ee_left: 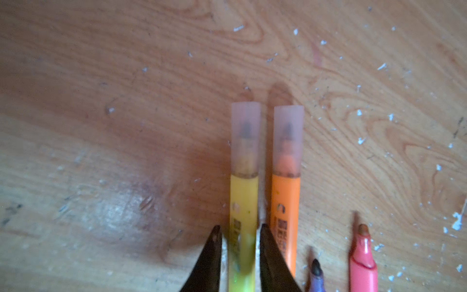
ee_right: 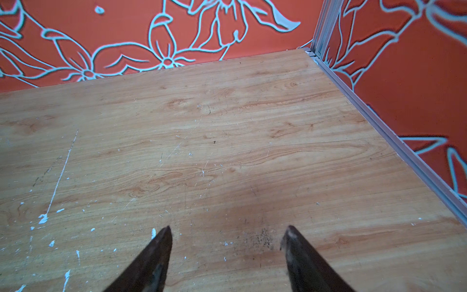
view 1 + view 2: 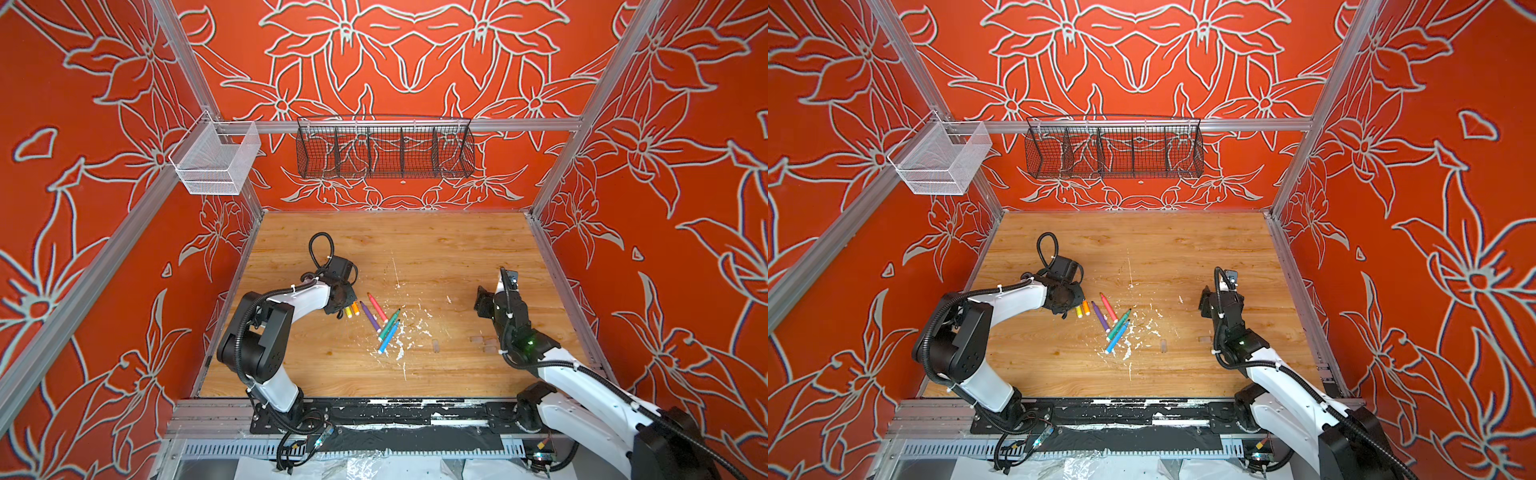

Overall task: Insert the pens into the pen caps
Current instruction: 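Lay the capped yellow marker on the table and open the left gripper, then move the left gripper over the blue marker and close on it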

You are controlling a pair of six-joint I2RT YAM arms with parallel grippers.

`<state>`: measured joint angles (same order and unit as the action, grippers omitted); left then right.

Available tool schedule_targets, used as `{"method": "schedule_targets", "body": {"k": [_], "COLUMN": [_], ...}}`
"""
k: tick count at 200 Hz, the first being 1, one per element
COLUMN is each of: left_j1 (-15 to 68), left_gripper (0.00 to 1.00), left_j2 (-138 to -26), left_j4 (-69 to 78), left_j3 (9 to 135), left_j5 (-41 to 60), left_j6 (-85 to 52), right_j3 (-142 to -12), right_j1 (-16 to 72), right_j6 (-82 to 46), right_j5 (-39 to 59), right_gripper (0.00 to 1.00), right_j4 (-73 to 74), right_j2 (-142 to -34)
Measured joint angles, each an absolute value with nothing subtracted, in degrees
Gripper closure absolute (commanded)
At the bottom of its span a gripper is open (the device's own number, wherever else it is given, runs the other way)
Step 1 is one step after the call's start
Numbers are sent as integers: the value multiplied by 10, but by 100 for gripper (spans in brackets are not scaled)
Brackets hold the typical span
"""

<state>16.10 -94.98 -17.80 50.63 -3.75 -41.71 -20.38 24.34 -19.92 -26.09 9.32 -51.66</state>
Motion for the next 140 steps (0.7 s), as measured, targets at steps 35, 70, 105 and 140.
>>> {"method": "schedule_targets", "body": {"k": [35, 70, 105, 140], "left_j1": [161, 161, 161, 165], "left_gripper": [76, 78, 75, 75], "left_j2": [-948, -920, -860, -807], "left_j4": [-180, -198, -255, -298], "left_j3": [506, 486, 491, 543], "left_j5": [-37, -38, -63, -78], "left_j6": [-415, -412, -390, -387], "right_j3": [-204, -204, -204, -204], "right_j1": [243, 243, 243, 243], "right_j6": [-199, -199, -199, -197], "right_j5": [-256, -254, -254, -249], "right_gripper": [28, 27, 27, 27], "right_j4": [93, 93, 93, 93], "right_j2": [-517, -516, -516, -524]}}
